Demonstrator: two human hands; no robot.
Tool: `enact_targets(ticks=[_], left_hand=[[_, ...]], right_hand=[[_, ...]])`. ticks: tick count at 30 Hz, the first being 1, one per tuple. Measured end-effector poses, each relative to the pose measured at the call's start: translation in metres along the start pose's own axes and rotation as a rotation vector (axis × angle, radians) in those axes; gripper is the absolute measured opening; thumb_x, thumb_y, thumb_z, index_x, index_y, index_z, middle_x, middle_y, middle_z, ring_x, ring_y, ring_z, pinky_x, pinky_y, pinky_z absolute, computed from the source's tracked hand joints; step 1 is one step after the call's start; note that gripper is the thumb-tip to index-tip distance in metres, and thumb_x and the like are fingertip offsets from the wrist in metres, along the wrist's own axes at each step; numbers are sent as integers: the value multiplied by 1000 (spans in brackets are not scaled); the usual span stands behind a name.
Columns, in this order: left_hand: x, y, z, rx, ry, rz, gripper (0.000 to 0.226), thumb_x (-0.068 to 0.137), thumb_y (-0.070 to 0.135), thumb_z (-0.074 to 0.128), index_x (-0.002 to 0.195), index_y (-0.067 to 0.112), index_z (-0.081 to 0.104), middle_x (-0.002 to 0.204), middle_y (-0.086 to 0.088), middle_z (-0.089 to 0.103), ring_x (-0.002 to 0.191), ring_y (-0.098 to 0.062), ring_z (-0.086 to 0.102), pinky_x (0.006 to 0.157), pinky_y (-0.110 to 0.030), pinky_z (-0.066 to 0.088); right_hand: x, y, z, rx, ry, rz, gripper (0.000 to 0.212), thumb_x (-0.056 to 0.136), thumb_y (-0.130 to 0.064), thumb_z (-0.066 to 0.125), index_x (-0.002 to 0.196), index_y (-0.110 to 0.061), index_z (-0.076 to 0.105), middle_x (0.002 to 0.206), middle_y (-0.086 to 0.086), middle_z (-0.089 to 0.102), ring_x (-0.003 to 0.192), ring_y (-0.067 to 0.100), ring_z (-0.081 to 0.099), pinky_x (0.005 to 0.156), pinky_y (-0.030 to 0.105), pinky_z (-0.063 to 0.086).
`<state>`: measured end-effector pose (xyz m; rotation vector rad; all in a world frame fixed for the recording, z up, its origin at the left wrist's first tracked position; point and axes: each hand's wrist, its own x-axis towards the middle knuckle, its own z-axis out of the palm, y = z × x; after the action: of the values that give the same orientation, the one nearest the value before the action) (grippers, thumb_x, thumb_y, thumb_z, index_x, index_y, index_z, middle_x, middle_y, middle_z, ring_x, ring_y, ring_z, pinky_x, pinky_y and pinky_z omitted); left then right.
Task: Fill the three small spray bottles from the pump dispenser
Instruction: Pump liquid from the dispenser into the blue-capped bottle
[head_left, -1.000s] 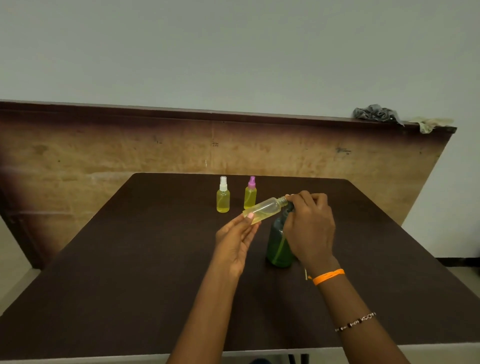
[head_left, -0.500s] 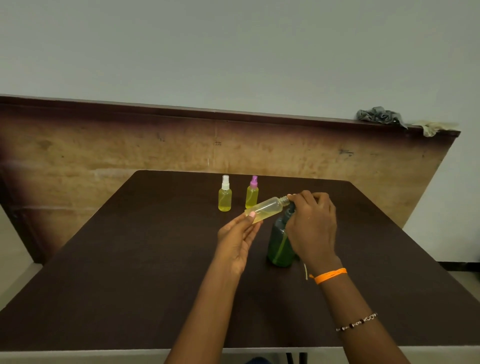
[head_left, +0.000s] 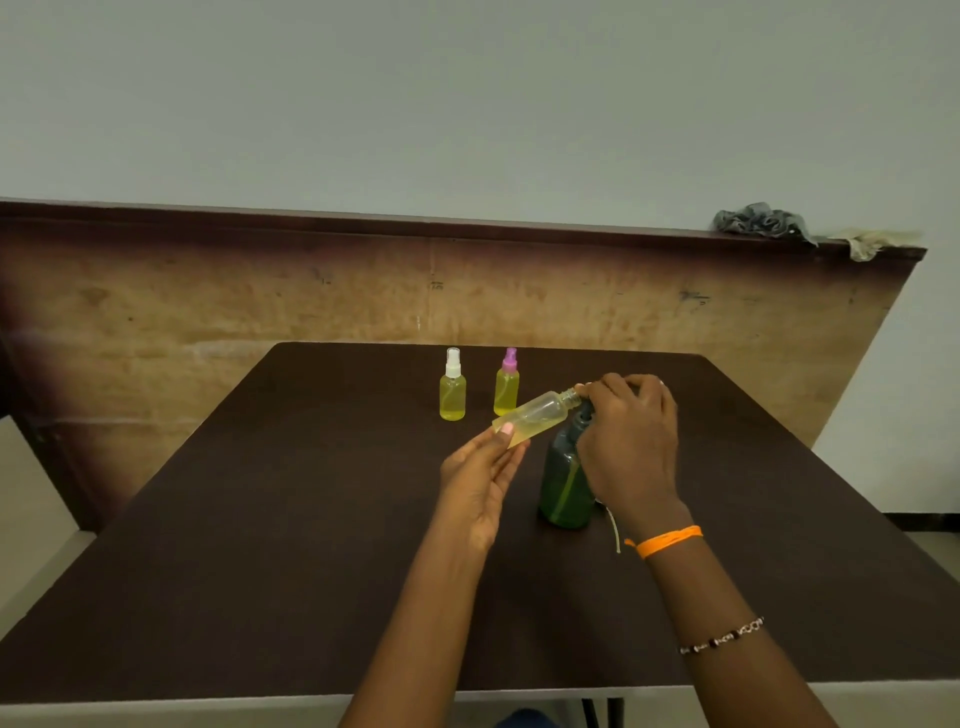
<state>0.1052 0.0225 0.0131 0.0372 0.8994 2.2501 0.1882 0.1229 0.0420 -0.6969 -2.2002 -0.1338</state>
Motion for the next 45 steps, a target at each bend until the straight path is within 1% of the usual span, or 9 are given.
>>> enact_targets(ticks=[4,6,9,14,17,24,32,37,45], left_hand=[[0,0,0,-3,-6,-7,20,85,1,60,105,-3,60,102,-16,67,104,-25,63,83,-26,54],[3,-2,-1,-10,0,-5,22,85,1,60,107,-4,59,102,-17,67,104,-25,63,79,-25,55],[5,-3,-3,-17,0,0,23,86,0,59,109,-5,58,101,-17,67,105,-26,62,77,-24,56],[2,-2,0,-18,-1,-15,15,86,0,58,101,-2,61,98,-16,67,103,-26,63,79,-25,55],[1,0,2,-20,-7,-10,16,86,0,58,102,-2,61,98,-16,67,104,-26,62,79,-25,55],[4,-3,-4,-11,7,-10,21,86,-1,58,107,-4,59,102,-16,66,103,-25,63,78,-23,55],[0,1,2,-21,-6,-13,22,87,0,57,109,-3,58,102,-16,66,102,-24,63,79,-24,55],[4,-2,0,-5,7,-18,22,87,0,57,109,-4,58,101,-15,66,101,-23,63,83,-25,54],[0,1,3,-12,-3,-12,22,87,-1,57,108,-5,58,99,-15,66,102,-24,62,79,-23,54]], right_hand=[[2,-1,1,109,-63,24,36,71,4,59,106,-1,66,99,13,63,92,34,51,79,45,43],[-10,-2,11,72,-11,37,51,62,8,64,112,-1,63,104,13,63,89,33,53,74,44,47],[-20,-2,19,24,36,29,63,53,10,69,115,-4,62,107,10,64,88,32,55,78,47,49],[-4,-1,5,46,12,24,40,61,6,67,101,-2,68,94,13,66,93,38,55,84,52,46],[6,2,-1,110,-40,-2,30,71,4,60,99,-1,69,94,13,66,97,37,52,81,49,44],[-22,-2,22,51,60,36,57,59,7,68,115,-5,62,108,9,64,89,30,54,75,43,48],[2,-2,0,98,12,20,29,71,2,62,99,-1,68,91,12,65,92,36,53,76,47,46],[-13,-5,15,95,67,50,46,75,-9,32,106,-3,65,93,8,63,78,28,54,63,38,48],[7,-2,-2,19,13,-11,30,70,-5,44,86,-2,70,81,10,64,77,33,50,69,43,45]])
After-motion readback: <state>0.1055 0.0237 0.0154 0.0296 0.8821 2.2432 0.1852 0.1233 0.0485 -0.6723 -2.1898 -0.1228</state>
